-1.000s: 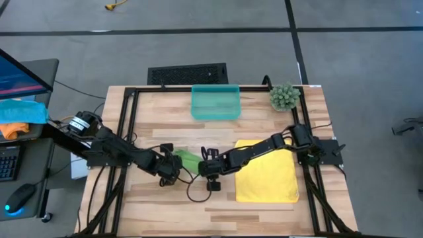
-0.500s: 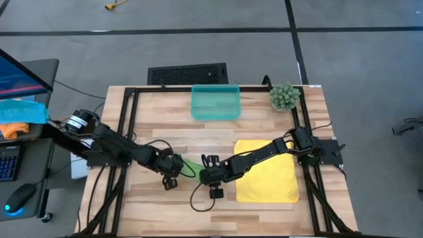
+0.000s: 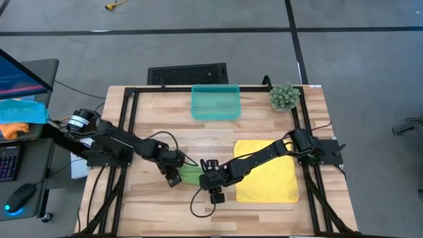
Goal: Roll microfiber towels into tight, uniform cylinder then place into a basket
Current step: Roll the green towel
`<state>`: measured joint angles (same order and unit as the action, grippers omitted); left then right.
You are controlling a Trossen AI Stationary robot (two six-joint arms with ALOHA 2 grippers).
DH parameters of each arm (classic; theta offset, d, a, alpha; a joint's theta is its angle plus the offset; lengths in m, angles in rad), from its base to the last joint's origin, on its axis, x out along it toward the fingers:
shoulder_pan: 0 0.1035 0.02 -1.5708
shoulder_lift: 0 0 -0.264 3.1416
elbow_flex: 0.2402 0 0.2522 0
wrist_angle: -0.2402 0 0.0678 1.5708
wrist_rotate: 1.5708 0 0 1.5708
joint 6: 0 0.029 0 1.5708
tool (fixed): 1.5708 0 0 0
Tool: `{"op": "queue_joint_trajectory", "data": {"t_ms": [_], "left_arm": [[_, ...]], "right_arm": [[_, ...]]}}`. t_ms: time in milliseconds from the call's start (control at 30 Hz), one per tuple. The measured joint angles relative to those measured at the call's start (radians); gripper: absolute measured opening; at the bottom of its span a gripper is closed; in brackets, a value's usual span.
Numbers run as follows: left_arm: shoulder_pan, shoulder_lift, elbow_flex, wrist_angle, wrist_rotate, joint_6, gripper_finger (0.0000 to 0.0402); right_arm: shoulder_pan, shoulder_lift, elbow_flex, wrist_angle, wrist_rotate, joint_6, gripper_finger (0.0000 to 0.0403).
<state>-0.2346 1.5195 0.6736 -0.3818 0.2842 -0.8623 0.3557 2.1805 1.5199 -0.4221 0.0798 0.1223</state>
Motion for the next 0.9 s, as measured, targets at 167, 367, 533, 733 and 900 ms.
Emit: {"op": "queue_joint_trajectory", "data": {"t_ms": [167, 367, 533, 733, 900], "left_arm": [[0.025, 0.0, -0.001, -0.008, 0.049, 0.01, 0.0015], [0.033, 0.0, -0.001, -0.014, 0.085, 0.029, 0.0016], [0.033, 0.0, -0.001, -0.016, 0.085, 0.03, 0.0016], [0.033, 0.0, 0.0, -0.017, 0.096, 0.03, 0.0016], [0.033, 0.0, 0.0, -0.019, 0.104, 0.03, 0.0016]], "right_arm": [[0.01, 0.0, 0.047, -0.088, 0.002, -0.032, 0.0179], [0.054, 0.0, 0.106, -0.151, 0.018, -0.116, 0.0162], [0.096, -0.001, 0.145, -0.136, 0.174, -0.227, 0.0148], [0.109, -0.002, 0.143, -0.08, 0.284, -0.377, 0.0134], [0.073, 0.004, 0.139, -0.076, 0.286, -0.391, 0.0131]]}}
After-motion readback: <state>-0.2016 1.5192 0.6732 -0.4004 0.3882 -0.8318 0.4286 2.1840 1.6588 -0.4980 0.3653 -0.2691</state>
